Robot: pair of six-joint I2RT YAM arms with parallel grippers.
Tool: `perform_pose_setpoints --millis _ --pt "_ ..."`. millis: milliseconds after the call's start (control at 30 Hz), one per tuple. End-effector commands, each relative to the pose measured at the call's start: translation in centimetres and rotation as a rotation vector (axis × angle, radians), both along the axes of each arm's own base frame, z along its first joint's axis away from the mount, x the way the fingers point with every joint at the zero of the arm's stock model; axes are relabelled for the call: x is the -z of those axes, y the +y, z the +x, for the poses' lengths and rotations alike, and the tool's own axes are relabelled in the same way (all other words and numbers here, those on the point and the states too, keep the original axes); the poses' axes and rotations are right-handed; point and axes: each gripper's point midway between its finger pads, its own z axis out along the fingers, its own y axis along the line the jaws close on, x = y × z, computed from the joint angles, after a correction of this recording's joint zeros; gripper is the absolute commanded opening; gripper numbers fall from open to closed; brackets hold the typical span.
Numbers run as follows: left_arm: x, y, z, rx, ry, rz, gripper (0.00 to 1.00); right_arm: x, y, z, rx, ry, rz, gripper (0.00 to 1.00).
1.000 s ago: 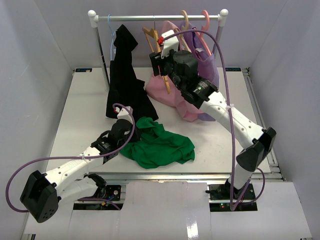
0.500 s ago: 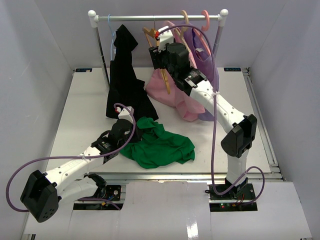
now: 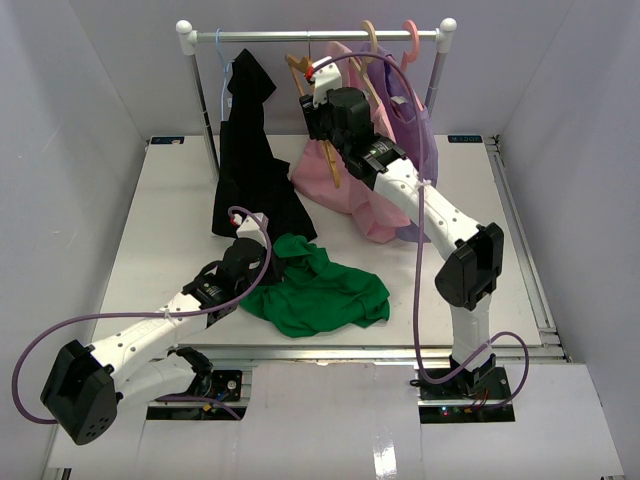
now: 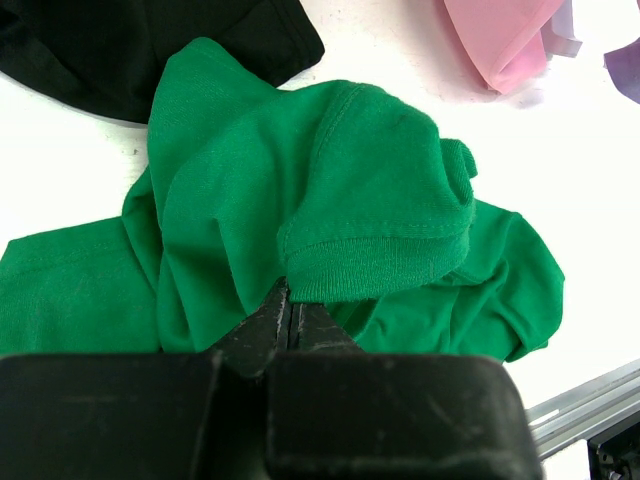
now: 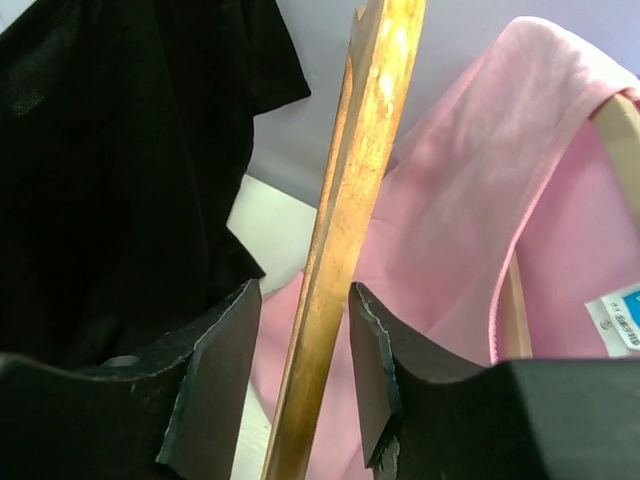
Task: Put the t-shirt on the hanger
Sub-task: Pick up the hanger from the clothesline.
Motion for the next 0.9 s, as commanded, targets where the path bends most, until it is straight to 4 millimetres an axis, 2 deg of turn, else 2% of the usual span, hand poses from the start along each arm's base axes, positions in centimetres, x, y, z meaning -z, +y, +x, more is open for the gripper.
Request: perform_pose_setpoints --millis 0,67,200,500,633,867 --pt "-0.4 -0.1 -0.1 0.011 -0.013 -0.011 0.0 -3.1 0.0 0.3 -0.005 -0.058 0.051 0.38" --pt "-0.4 -0.1 -0.1 0.01 -0.013 -0.013 0.0 -3.3 0.0 0.3 -0.007 -0.062 0.052 0.24" --pt "-0.5 -0.1 -0.2 0.014 -0.015 -0.017 0.0 -4.1 -0.5 0.4 0.012 -0.083 0.049 0.09" --pt "-0.7 -0.1 -0.3 0.011 -0.022 -0.017 0.0 -8.5 -2.1 -0.1 0.034 -0.184 0.043 0.08" --pt "-0.5 -0.1 -0.3 0.01 -0.019 -0.016 0.0 -9.3 -2.2 -0.1 0.036 -0.212 0.05 0.08" --pt "-0.7 0.0 -0.3 0.008 -0.021 -0.019 0.0 -9.4 -2.3 -0.2 0.034 -0.218 0.046 0.08"
